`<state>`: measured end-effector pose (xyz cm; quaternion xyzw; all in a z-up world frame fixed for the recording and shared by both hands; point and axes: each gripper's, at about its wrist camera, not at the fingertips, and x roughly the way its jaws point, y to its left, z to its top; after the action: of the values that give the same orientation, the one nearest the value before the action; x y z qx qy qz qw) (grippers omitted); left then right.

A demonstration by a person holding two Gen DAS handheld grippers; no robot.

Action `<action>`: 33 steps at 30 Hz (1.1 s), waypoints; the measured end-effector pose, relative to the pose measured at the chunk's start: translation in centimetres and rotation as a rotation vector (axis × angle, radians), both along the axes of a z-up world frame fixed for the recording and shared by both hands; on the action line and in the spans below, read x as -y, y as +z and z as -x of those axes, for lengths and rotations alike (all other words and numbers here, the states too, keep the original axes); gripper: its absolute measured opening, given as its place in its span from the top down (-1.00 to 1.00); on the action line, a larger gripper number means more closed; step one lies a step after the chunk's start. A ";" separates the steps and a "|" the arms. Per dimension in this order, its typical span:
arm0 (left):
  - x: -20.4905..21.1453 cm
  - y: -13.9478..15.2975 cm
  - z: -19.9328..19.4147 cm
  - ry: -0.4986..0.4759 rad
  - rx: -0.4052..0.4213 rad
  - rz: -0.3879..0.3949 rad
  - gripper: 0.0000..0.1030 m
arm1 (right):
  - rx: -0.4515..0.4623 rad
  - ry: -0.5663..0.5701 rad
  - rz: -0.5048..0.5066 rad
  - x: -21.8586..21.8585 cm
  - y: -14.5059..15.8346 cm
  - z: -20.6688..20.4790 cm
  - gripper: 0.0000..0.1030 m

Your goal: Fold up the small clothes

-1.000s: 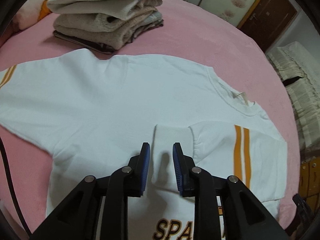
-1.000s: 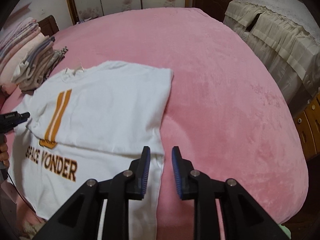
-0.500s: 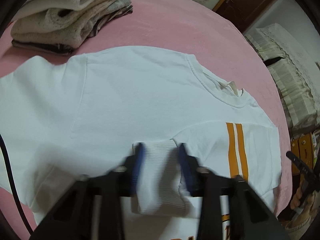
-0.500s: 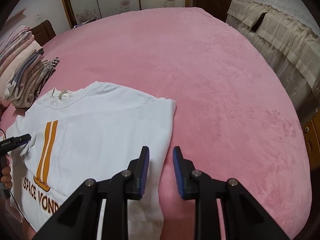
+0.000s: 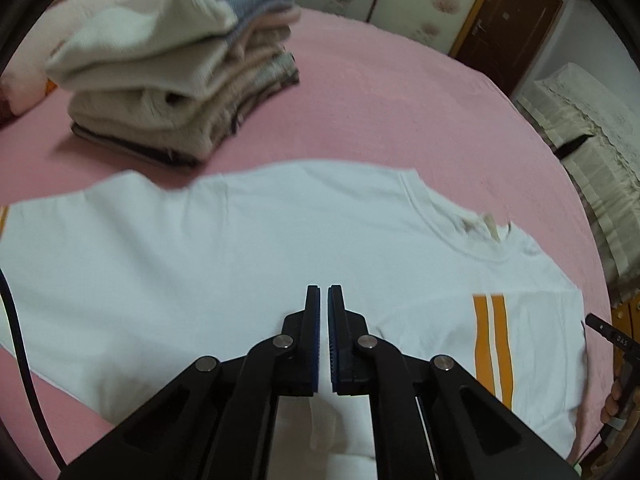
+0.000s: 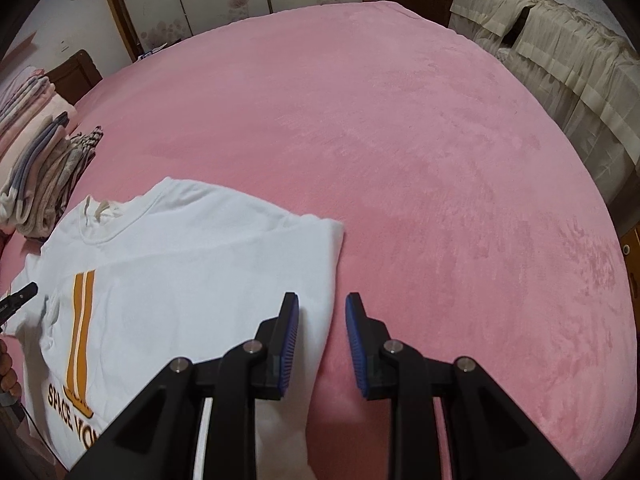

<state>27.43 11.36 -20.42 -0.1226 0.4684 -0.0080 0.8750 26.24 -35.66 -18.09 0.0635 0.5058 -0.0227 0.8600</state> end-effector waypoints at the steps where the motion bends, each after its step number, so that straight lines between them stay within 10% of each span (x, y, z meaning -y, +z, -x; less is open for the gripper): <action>1: 0.0 0.4 -0.2 0.004 0.015 -0.012 0.97 | 0.000 -0.003 -0.017 0.2 0.0 -0.4 0.52; 11: -0.7 -1.8 -0.5 -0.092 -0.151 0.138 0.78 | 0.006 0.000 -0.050 0.4 0.2 -2.2 0.52; 18: -2.1 -3.7 0.4 -0.134 -0.250 0.343 0.13 | 0.004 0.021 -0.014 -0.3 -0.1 -1.5 0.52; 33: 0.0 -4.8 1.0 -0.228 -0.256 0.410 0.18 | 0.001 0.023 0.000 -0.7 -0.8 -0.9 0.52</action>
<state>26.44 11.41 -25.18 -0.2436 0.5747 -0.1855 0.7589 27.09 -34.98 -18.85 0.0577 0.5063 -0.0130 0.8603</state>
